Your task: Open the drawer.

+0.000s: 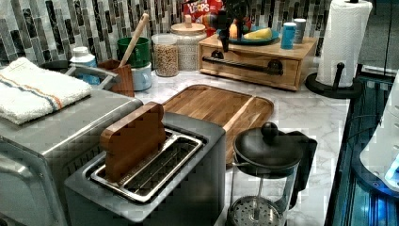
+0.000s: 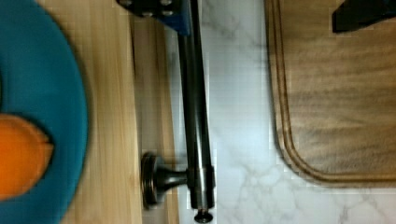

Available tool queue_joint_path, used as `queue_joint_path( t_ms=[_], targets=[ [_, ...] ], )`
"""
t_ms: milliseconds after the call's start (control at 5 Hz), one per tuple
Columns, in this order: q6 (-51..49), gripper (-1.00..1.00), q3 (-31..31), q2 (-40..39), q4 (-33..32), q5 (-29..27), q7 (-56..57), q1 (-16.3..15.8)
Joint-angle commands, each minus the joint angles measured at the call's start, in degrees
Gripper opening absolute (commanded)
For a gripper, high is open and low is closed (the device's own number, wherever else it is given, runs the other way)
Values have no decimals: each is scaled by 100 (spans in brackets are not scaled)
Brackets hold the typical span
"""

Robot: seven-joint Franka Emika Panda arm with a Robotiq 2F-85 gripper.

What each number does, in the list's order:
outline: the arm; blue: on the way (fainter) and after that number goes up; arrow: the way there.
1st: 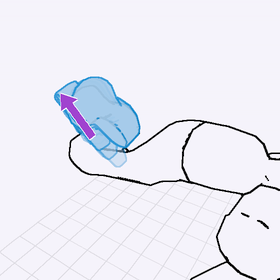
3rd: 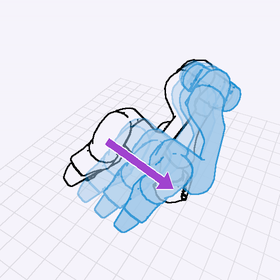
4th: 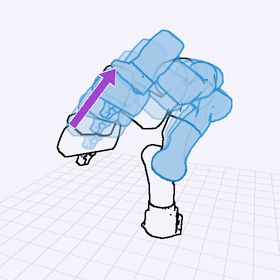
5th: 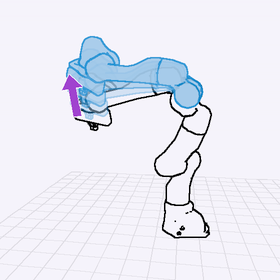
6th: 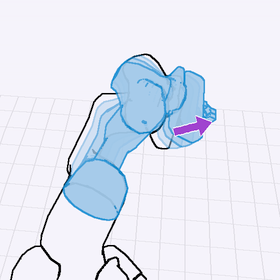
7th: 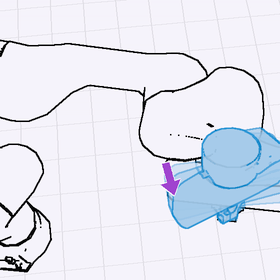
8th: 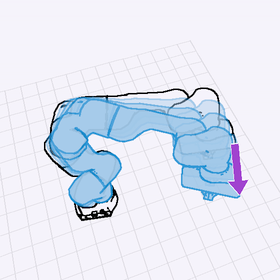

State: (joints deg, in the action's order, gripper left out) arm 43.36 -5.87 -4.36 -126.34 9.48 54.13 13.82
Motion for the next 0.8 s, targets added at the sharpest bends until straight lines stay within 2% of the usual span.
queue_joint_path(
  t_ms=[200, 400, 800],
  targets=[
    [724, 100, -145, -435, 105, -9, 850, 299],
    [873, 100, -105, -587, 55, -297, 990, 387],
    [1362, 100, -11, -807, -147, -356, 654, 408]
  ],
)
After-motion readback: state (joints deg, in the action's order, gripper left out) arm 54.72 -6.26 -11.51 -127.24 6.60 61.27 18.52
